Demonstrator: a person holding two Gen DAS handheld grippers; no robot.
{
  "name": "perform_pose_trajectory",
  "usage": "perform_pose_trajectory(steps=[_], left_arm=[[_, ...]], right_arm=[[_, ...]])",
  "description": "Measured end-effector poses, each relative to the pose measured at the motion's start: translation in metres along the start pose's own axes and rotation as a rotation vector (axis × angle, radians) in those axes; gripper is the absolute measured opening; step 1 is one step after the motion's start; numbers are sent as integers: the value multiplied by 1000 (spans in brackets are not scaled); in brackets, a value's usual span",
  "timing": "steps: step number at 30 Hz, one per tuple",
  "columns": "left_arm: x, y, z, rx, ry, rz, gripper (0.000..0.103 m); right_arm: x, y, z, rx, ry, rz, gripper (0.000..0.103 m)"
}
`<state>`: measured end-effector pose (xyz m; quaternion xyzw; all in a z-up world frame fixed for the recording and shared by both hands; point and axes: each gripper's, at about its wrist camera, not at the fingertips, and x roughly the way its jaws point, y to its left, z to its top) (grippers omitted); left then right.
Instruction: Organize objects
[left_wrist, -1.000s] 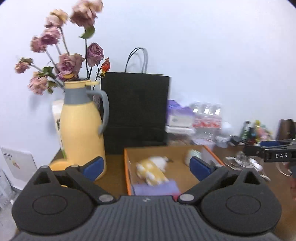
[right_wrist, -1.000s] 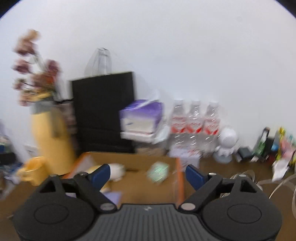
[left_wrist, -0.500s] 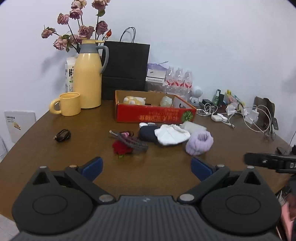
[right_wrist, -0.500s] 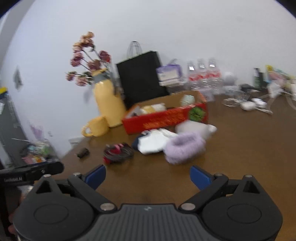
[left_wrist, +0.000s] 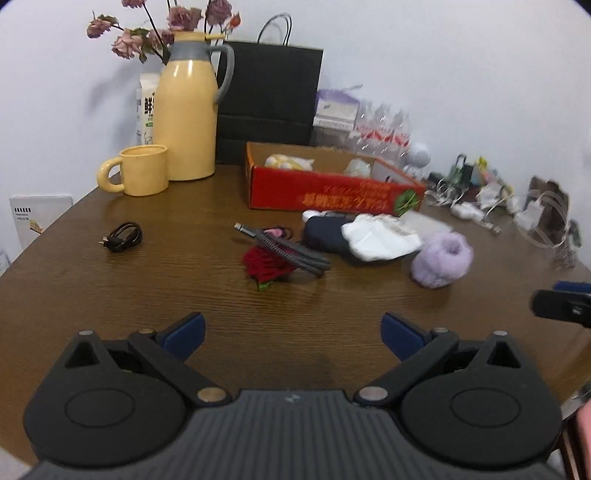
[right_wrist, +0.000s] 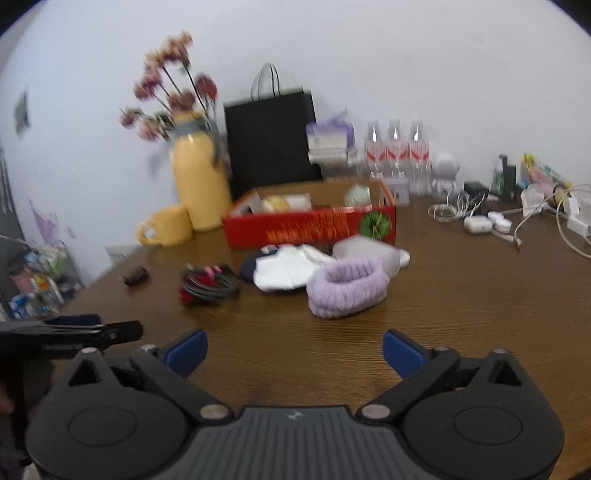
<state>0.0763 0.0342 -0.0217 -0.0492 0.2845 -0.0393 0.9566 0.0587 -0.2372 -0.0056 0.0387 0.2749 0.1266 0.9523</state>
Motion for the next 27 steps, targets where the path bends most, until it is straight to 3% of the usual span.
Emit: perform_pose_trajectory(steps=[4, 8, 12, 16, 19, 20, 22, 23, 24, 25, 26, 27], left_arm=[[27, 21, 16, -10, -1, 15, 103], [57, 48, 47, 54, -57, 107, 102], [96, 89, 77, 98, -38, 207, 99], [135, 125, 88, 123, 28, 306, 99], [148, 143, 87, 117, 59, 282, 98], [152, 149, 86, 97, 80, 273, 95], [158, 159, 83, 46, 127, 259, 67], [157, 164, 82, 13, 120, 224, 60], [157, 165, 82, -2, 117, 210, 42], [155, 163, 81, 6, 113, 205, 41], [154, 158, 80, 17, 115, 213, 40], [151, 153, 78, 24, 113, 214, 39]], right_arm=[[47, 6, 5, 13, 24, 34, 88], [95, 15, 24, -46, 25, 4, 80], [138, 27, 50, -75, 29, 81, 71], [177, 44, 71, -126, 29, 58, 68], [190, 49, 77, -46, 55, 209, 68], [195, 51, 74, -17, 76, 263, 68], [208, 66, 63, -10, 125, 335, 68], [214, 76, 57, -38, 137, 337, 68], [218, 86, 51, -73, 142, 324, 66], [222, 95, 45, -110, 146, 306, 66], [226, 103, 40, -151, 157, 291, 57], [227, 110, 37, -188, 172, 281, 42]])
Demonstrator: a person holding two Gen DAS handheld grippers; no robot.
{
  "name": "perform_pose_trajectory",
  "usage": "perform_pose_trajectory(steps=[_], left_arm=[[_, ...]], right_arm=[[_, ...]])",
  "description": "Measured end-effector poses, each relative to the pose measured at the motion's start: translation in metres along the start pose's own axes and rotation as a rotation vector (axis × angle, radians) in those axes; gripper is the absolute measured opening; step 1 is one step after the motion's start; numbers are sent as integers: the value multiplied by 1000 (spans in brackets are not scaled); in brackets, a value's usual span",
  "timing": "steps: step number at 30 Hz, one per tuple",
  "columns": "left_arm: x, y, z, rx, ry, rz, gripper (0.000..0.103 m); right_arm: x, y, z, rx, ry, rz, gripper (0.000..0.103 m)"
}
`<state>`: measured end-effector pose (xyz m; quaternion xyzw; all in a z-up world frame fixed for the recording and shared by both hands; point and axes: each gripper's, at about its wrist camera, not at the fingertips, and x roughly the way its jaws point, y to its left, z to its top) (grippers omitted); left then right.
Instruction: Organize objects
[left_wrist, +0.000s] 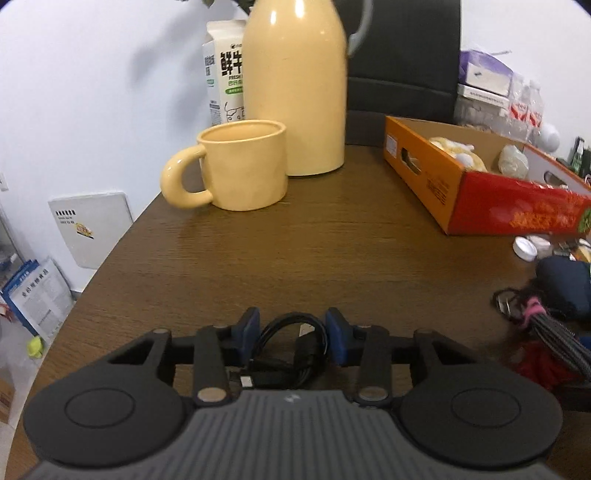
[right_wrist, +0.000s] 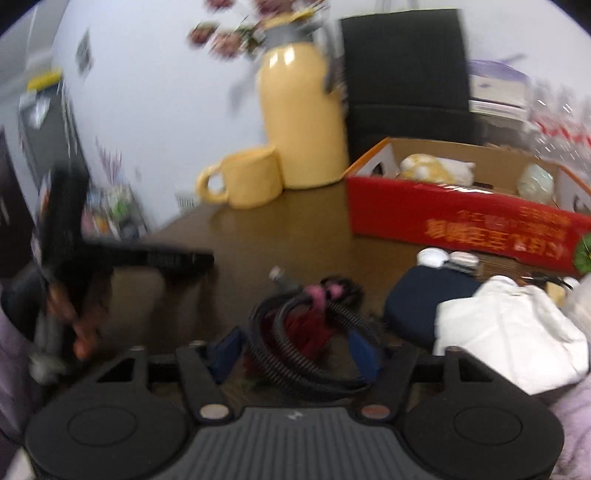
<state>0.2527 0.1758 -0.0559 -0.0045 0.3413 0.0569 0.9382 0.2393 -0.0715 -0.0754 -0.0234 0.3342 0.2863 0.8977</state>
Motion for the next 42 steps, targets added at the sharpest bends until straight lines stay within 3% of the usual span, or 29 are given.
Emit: perform_pose_trajectory(steps=[3, 6, 8, 12, 17, 20, 22, 25, 26, 27, 29, 33, 35, 38, 42], left_arm=[[-25, -20, -8, 6, -32, -40, 36], [-60, -44, -21, -27, -76, -104, 35], [-81, -61, -34, -48, -88, -161, 28], [-110, -91, -61, -60, -97, -228, 27], [-129, -124, -76, 10, -106, -236, 28], [-119, -141, -82, 39, -76, -259, 38], [-107, -151, -87, 53, -35, -236, 42], [-110, -156, -90, 68, -59, -189, 54], [-112, -152, -90, 40, -69, -208, 59], [-114, -148, -91, 17, -74, -232, 73], [-114, -145, -93, 11, -64, -236, 78], [-114, -145, -97, 31, -45, -187, 78], [-116, -144, -99, 23, -49, -188, 79], [-118, -148, -100, 30, -47, -163, 79], [-116, -155, -98, 68, -32, -168, 79]], right_arm=[[-11, 9, -7, -48, 4, -6, 28], [-45, 2, -10, -9, -36, 16, 21], [-71, -3, -15, 13, -82, 1, 19], [-113, -16, -32, 83, -97, -5, 19], [-132, -27, -65, 112, -72, -82, 25], [-148, -56, -80, 236, -114, -139, 31], [-162, -90, -89, 393, -158, -103, 31], [-176, -129, -97, 558, -211, -35, 32], [-179, -139, -100, 616, -223, -19, 37], [-182, -150, -105, 686, -241, -13, 44], [-188, -160, -113, 761, -231, -81, 60], [-199, -141, -120, 591, -251, -396, 61], [-202, -133, -121, 534, -237, -502, 61], [-218, -107, -120, 406, -285, -512, 61], [-212, -78, -111, 302, -267, -397, 79]])
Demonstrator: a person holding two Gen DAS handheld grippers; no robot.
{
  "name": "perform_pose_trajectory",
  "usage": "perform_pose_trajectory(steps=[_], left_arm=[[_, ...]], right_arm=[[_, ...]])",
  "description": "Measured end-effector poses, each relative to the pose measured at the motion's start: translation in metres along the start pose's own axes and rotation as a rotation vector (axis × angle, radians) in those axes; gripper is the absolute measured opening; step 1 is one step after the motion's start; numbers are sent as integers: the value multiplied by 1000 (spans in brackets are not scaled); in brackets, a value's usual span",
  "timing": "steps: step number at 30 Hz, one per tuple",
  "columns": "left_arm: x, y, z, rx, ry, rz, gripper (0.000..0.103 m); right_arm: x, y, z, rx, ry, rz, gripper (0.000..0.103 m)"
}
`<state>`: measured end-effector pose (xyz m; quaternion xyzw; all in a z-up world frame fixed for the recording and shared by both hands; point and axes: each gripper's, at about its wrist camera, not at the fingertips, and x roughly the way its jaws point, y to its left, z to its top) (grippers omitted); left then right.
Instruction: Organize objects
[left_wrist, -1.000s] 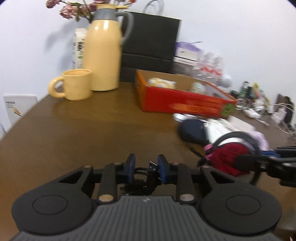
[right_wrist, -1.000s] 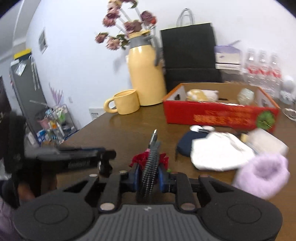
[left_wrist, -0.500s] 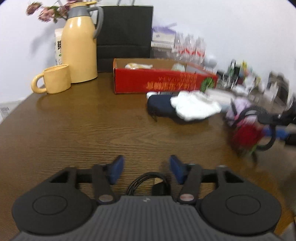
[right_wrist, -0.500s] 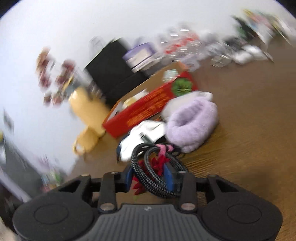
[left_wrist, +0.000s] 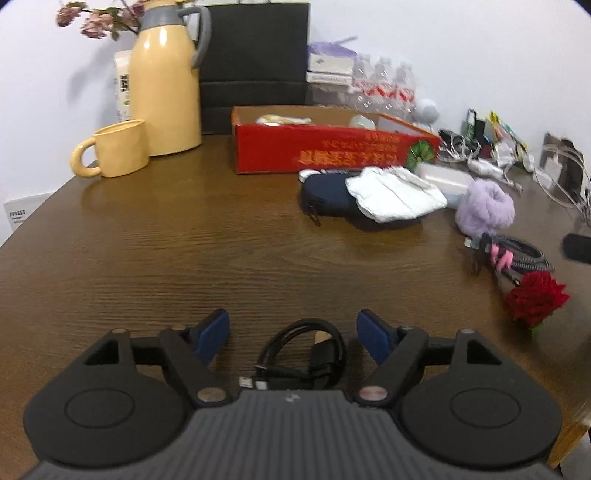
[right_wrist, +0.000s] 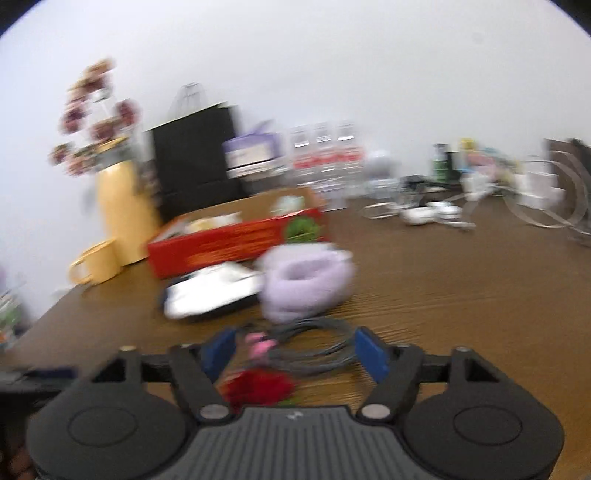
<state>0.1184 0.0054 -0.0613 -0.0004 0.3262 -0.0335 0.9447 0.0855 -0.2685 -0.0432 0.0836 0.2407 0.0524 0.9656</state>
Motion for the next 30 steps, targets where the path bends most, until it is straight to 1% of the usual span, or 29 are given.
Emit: perform_pose_trajectory(steps=[2, 3, 5, 6, 8, 9, 10, 11, 12, 13, 14, 15, 16, 19, 20, 21, 23, 24, 27, 29, 30], left_arm=[[-4, -2, 1, 16, 5, 26, 78], [-9, -1, 1, 14, 3, 26, 78], [-18, 3, 0, -1, 4, -4, 80], [-21, 5, -2, -7, 14, -17, 81], [-21, 3, -5, -1, 31, -17, 81], [-19, 0, -6, 12, 41, -11, 78], [-17, -4, -8, 34, 40, 5, 68], [-17, -5, -9, 40, 27, 15, 62], [-18, -5, -8, 32, 27, 7, 52], [-19, -6, -6, 21, 32, 3, 46], [-21, -6, -6, 12, 29, 1, 45], [-24, -6, -6, 12, 22, 0, 45], [-28, -8, -7, 11, 14, -2, 45], [-43, -11, -8, 1, -7, -19, 44], [-48, -11, -7, -1, -15, -28, 44], [-52, -11, -6, -2, -23, -35, 44], [-58, -12, 0, -6, -47, -55, 44], [-58, -12, 5, -8, -60, -65, 44], [-50, -9, 28, -3, -102, -103, 44], [-35, -1, 57, 6, -106, -133, 44], [-27, 4, 74, 5, -106, -146, 44]], right_arm=[[10, 16, -4, -45, 31, 16, 78], [12, 24, -5, -72, 43, 16, 78], [15, 34, -8, -118, 58, 25, 78], [17, 37, -11, -134, 81, 31, 78], [23, 36, -19, -145, 125, 8, 78], [30, 37, -22, -143, 142, -14, 78], [38, 36, -25, -139, 162, -26, 77], [41, 36, -28, -132, 169, -25, 79], [42, 37, -29, -143, 152, -29, 76], [44, 40, -31, -165, 154, -33, 74], [45, 43, -31, -189, 156, -30, 61], [44, 46, -31, -198, 159, -12, 52], [41, 46, -32, -204, 172, 12, 52], [28, 50, -32, -234, 232, 104, 47], [21, 49, -31, -220, 254, 152, 46], [11, 46, -28, -192, 258, 206, 46], [-9, 41, -20, -136, 218, 272, 46], [-17, 39, -16, -123, 190, 282, 46], [-18, 34, 0, -113, 128, 245, 46], [-9, 32, 17, -135, 96, 205, 46], [-3, 30, 29, -152, 69, 201, 46]])
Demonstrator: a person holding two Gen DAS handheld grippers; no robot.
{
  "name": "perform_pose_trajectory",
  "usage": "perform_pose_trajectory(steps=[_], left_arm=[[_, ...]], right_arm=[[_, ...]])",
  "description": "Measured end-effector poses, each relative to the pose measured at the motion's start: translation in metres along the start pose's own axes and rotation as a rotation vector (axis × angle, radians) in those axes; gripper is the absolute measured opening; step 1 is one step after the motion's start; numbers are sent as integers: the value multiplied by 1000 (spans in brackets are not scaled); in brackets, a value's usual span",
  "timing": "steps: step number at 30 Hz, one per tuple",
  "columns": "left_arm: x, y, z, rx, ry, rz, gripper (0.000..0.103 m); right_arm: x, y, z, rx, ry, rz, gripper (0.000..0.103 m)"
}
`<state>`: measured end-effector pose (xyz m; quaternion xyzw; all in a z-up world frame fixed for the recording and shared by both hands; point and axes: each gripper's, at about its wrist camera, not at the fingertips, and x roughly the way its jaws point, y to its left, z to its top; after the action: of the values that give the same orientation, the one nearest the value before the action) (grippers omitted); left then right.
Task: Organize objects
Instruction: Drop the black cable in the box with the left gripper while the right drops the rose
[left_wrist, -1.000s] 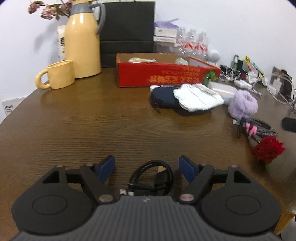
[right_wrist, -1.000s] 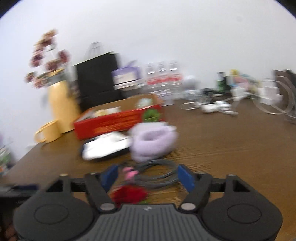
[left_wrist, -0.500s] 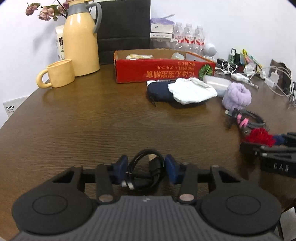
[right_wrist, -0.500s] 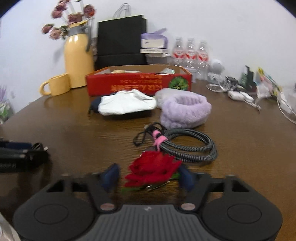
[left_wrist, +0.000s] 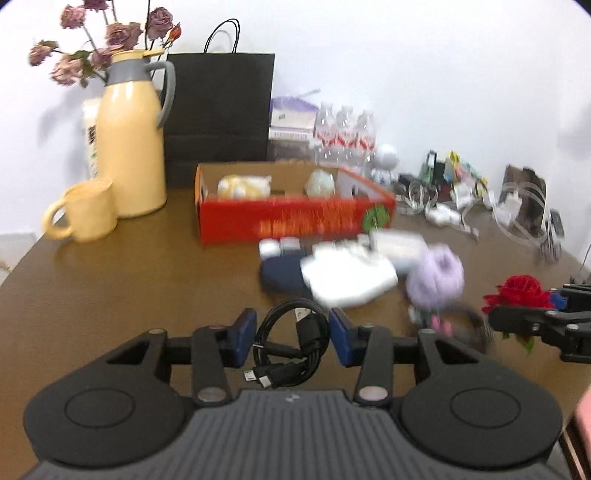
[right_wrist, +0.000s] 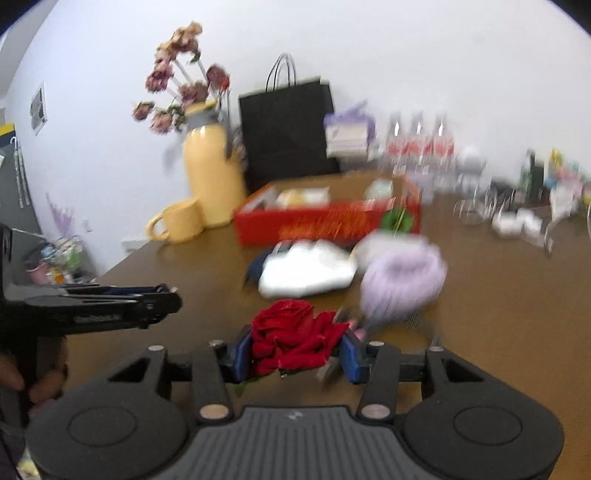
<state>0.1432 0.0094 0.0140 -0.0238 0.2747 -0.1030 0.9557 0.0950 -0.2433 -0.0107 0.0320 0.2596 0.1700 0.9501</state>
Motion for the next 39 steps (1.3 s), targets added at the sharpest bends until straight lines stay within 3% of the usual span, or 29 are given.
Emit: perform_pose_trajectory(steps=[4, 7, 10, 12, 13, 15, 17, 19, 21, 23, 25, 29, 31, 33, 37, 39], left_arm=[[59, 29, 93, -48, 26, -108, 44], [139, 33, 162, -76, 96, -152, 44], [238, 21, 199, 21, 193, -62, 45], [305, 22, 208, 70, 301, 4, 45], [334, 31, 211, 46, 344, 35, 45], [362, 41, 208, 31, 359, 113, 44], [373, 48, 203, 41, 337, 155, 49], [366, 46, 202, 73, 313, 146, 67], [350, 46, 203, 100, 256, 120, 78], [334, 45, 206, 121, 220, 144, 81], [312, 45, 208, 121, 193, 173, 81], [236, 38, 207, 99, 74, 205, 83], [186, 34, 194, 57, -12, 187, 91], [138, 28, 171, 31, -89, 192, 98], [57, 10, 111, 40, -147, 207, 103], [19, 5, 75, -26, -182, 155, 103]], right_arm=[[37, -22, 68, -70, -66, 23, 46], [106, -43, 143, -81, -50, 25, 46], [197, -71, 211, 13, 49, 47, 47], [259, -88, 242, 52, 102, -10, 47], [287, -94, 251, 56, 122, -50, 47], [343, -107, 257, 92, 185, -99, 47], [390, -117, 249, 139, 262, -96, 47], [420, -125, 235, 182, 294, -73, 50], [434, -128, 228, 185, 272, -67, 55], [431, -128, 226, 196, 247, -64, 70], [419, -128, 228, 209, 229, -50, 75], [362, -121, 239, 213, 168, -58, 78], [321, -116, 240, 198, 137, -47, 80], [277, -107, 231, 155, 120, 5, 88], [193, -83, 185, 82, 155, 109, 88], [153, -70, 158, 54, 149, 126, 89]])
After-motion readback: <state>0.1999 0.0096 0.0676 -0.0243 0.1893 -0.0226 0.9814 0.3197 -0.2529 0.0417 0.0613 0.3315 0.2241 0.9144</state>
